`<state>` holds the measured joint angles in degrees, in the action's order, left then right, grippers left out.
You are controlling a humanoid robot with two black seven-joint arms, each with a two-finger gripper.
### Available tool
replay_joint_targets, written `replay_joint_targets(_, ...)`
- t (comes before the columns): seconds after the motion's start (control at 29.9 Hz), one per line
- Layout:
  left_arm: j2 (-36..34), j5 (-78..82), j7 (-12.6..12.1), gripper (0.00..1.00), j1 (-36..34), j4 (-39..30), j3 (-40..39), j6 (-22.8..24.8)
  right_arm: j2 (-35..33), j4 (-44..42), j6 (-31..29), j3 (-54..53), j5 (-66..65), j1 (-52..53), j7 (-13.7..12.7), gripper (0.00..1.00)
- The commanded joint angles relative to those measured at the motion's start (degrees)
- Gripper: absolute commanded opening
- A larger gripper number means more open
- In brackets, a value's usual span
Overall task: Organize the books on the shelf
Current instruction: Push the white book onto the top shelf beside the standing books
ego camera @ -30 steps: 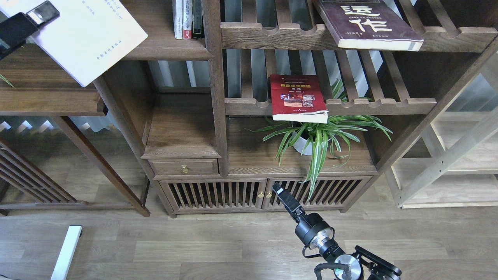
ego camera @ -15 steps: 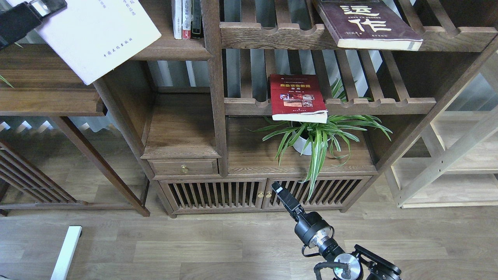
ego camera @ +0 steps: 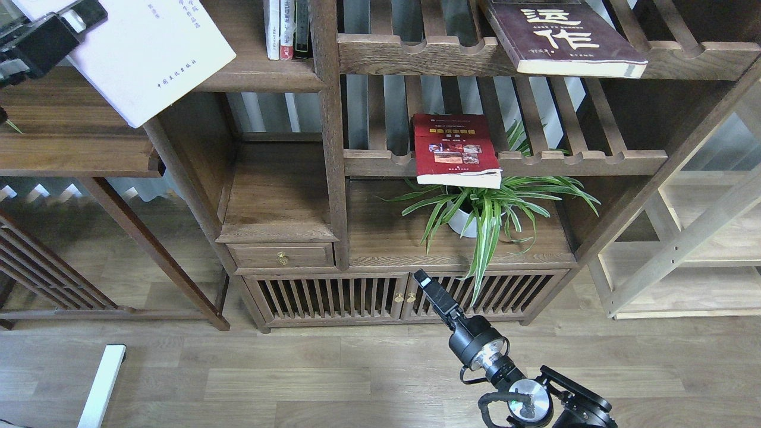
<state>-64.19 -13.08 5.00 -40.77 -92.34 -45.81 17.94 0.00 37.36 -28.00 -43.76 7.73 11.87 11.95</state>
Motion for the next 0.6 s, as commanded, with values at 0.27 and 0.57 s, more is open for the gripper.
replay_joint_targets(0.27, 2.1, -8.3, -0.9, 0.05, -0.5, -1.4, 0.4, -10.5, 0.0, 0.0, 0.0, 0.1, 0.0, 0.0, -0.1, 0.99)
replay_joint_targets(0.57, 8.5, -10.9, -3.9, 0.05, -5.7, -1.1, -0.6, -24.3, 0.0, 0.6, 0.0, 0.2, -0.1, 0.0, -0.1, 0.99)
